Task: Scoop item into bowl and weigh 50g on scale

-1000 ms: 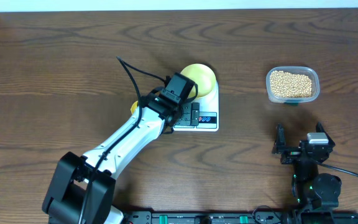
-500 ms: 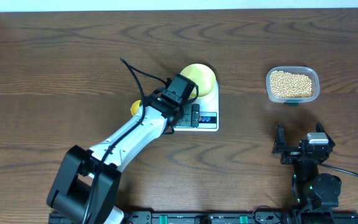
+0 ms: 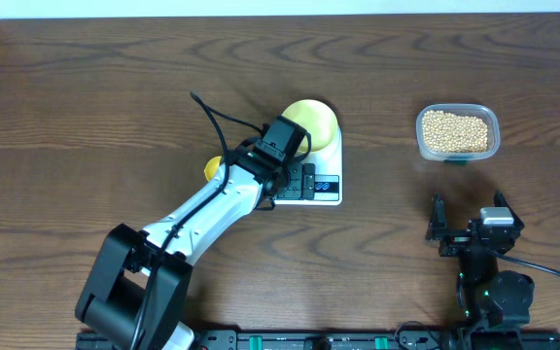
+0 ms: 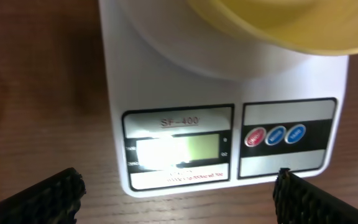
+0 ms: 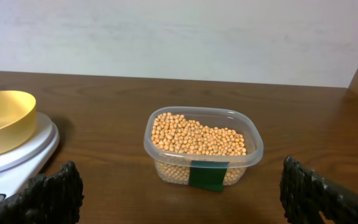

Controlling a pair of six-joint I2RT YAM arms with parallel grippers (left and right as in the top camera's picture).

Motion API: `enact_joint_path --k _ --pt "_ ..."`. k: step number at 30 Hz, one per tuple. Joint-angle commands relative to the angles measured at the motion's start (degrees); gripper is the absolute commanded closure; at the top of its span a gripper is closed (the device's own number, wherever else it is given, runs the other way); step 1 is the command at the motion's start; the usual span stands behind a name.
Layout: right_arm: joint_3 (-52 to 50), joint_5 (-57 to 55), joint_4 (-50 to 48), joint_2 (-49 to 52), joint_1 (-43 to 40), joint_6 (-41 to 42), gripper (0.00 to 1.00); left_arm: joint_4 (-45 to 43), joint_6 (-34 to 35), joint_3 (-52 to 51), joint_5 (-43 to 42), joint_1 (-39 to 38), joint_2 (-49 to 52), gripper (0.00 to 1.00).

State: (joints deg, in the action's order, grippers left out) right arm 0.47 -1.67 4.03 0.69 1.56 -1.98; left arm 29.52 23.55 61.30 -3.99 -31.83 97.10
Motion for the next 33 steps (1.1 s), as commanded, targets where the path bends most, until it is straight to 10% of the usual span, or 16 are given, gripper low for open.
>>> enact_joint_path --k 1,33 --pt "-0.2 0.2 0.2 -0.3 -0.4 -0.5 0.01 0.4 1.1 -0.2 -3.1 -0.1 0.4 0.01" --pt "-0.2 0.2 0.2 -0.3 -0.4 -0.5 0.01 -0.8 0.7 -0.3 -2.8 -0.3 1.7 0.01"
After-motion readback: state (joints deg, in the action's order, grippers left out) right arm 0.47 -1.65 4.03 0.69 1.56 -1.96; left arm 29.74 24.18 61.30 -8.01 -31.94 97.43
